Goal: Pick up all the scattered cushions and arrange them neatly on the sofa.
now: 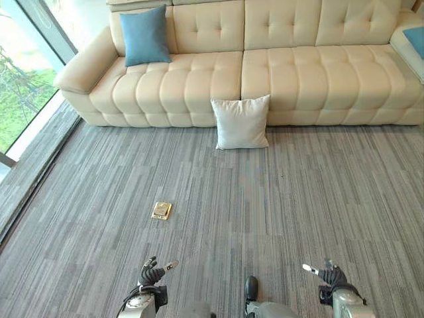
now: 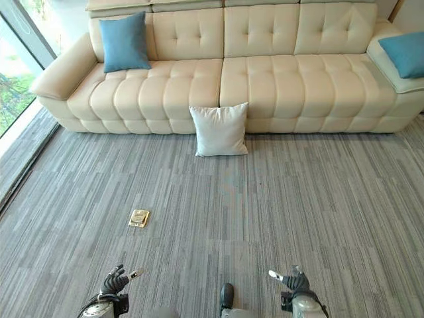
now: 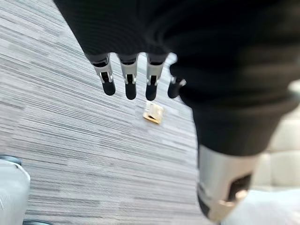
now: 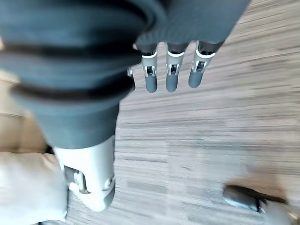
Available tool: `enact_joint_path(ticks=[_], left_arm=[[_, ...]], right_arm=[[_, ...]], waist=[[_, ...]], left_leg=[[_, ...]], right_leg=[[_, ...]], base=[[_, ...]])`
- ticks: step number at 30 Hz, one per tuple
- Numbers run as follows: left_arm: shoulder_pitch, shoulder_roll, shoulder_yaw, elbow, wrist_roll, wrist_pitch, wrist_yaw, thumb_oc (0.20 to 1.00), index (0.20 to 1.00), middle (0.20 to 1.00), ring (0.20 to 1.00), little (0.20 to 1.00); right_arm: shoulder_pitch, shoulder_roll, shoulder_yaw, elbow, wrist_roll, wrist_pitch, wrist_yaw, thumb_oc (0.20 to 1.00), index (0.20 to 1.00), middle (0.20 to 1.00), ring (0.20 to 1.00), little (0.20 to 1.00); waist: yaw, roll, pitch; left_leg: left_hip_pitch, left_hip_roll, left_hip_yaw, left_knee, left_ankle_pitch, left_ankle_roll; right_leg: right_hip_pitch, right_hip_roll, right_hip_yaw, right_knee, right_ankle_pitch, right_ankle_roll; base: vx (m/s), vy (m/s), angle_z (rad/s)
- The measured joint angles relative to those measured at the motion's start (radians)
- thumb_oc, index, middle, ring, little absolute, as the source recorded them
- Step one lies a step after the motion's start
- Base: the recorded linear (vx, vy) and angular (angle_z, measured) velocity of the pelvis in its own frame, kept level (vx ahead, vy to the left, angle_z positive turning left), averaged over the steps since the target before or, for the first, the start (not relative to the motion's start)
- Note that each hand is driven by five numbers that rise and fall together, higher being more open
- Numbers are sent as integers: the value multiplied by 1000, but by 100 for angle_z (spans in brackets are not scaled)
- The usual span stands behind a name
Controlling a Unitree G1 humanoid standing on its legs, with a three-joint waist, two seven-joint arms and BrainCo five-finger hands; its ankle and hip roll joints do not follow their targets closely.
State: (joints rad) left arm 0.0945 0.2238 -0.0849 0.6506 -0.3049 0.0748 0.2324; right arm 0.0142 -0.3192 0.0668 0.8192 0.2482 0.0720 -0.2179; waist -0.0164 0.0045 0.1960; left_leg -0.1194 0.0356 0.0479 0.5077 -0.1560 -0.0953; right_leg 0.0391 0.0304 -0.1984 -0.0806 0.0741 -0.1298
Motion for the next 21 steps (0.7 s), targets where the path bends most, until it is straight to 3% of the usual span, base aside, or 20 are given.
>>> enact_joint_path(ticks=[2, 4, 6, 7, 9, 11, 13, 14, 16, 17, 18, 19, 21], left_arm=[[-9, 3, -1, -2, 0, 1, -1, 1000, 1000, 1000, 1000, 1000], [-11, 4, -2, -1, 1, 3, -1, 1000, 1000, 1000, 1000, 1000], [-11, 4, -2, -2, 1, 3, -1, 1000, 1000, 1000, 1000, 1000], [-9, 4, -2, 1, 1, 4, 0, 1000, 1000, 1000, 1000, 1000], [0, 4, -3, 1, 1, 7, 1, 1000, 1000, 1000, 1000, 1000], [9, 4, -2, 15, 2, 19, 4, 1000, 1000, 1000, 1000, 1000], [18, 5, -2, 24, 2, 25, 5, 1000, 1000, 1000, 1000, 1000], [29, 5, 2, 26, 2, 29, 5, 1000, 1000, 1000, 1000, 1000], [34, 6, 1, 29, 2, 30, 6, 1000, 1000, 1000, 1000, 1000], [31, 13, -5, 27, 3, 30, 5, 1000, 1000, 1000, 1000, 1000], [37, 13, -5, 32, 3, 28, 6, 1000, 1000, 1000, 1000, 1000], [27, 21, -6, 28, 4, 30, 6, 1000, 1000, 1000, 1000, 1000], [19, 37, -15, 25, 7, 31, 6, 1000, 1000, 1000, 1000, 1000]], right_arm=[[1, 9, 4, -2, 7, 0, 1, 1000, 1000, 1000, 1000, 1000], [1, 10, 11, -1, 7, 1, 0, 1000, 1000, 1000, 1000, 1000], [5, 10, 13, -1, 7, 3, 0, 1000, 1000, 1000, 1000, 1000], [14, 9, 35, -1, 6, 4, -1, 1000, 1000, 1000, 1000, 1000], [19, 11, 39, -1, 6, 5, 0, 1000, 1000, 1000, 1000, 1000], [22, 11, 36, 0, 5, 8, -2, 1000, 1000, 1000, 1000, 1000], [27, 11, 36, 0, 5, 16, -1, 1000, 1000, 1000, 1000, 1000], [22, 12, 32, 0, -3, 19, 1, 1000, 1000, 1000, 1000, 1000], [34, 14, 32, -1, -14, 21, 1, 1000, 1000, 1000, 1000, 1000], [56, 18, 25, -1, -14, 23, 3, 1000, 1000, 1000, 1000, 1000], [60, 22, 21, 4, -15, 21, 3, 1000, 1000, 1000, 1000, 1000], [64, 27, 27, 2, -17, 22, 7, 1000, 1000, 1000, 1000, 1000], [61, 30, 40, -6, -32, 23, 14, 1000, 1000, 1000, 1000, 1000]], waist=[[-1, -14, 7], [-6, -23, 14], [-7, -24, 16], [-7, -28, 17], [-3, -30, 20], [-4, -18, 25], [1, -3, 21], [4, 11, 15], [5, 14, 0], [4, 3, -15], [0, 4, -17], [0, -2, -20], [-6, 6, -24]], left_leg=[[1, -11, 20, -177, 20, 22], [3, -15, 14, -370, 85, 26], [-8, -12, 12, -436, 134, 20], [2, -16, -13, -522, 187, 14], [-9, -12, -44, -571, 229, 14], [-34, -9, -35, -585, 257, 10], [-41, -7, -39, -580, 258, 9], [-25, -6, -39, -578, 255, 16], [-19, -25, -29, -569, 291, 57], [-3, -58, -2, -557, 298, 101], [4, -65, 9, -560, 288, 116], [32, -88, 23, -573, 269, 144], [57, -103, 28, -586, 278, 179]], right_leg=[[19, -3, -5, 0, -12, 1], [43, -3, -16, -1, -34, 24], [56, -3, -18, -1, -48, 38], [68, -2, -30, -1, -58, 42], [84, -2, -26, -2, -74, 40], [109, -2, -29, -8, -108, 70], [118, -2, -21, -8, -112, 60], [143, -5, 2, -8, -146, 80], [157, -28, 10, -8, -157, 97], [163, -63, 33, 14, -186, 130], [154, -78, 37, 54, -206, 138], [91, -111, 55, 207, -242, 176], [-39, -150, 86, 499, -293, 202]], base=[[257, -6, -3], [258, 17, 7], [186, 21, 19], [308, 85, 19], [372, 127, 16], [468, 197, 9], [483, 211, -21], [320, 163, -32], [471, 262, -26], [587, 363, -17], [328, 264, -33], [189, 178, -34], [137, 167, -20]])
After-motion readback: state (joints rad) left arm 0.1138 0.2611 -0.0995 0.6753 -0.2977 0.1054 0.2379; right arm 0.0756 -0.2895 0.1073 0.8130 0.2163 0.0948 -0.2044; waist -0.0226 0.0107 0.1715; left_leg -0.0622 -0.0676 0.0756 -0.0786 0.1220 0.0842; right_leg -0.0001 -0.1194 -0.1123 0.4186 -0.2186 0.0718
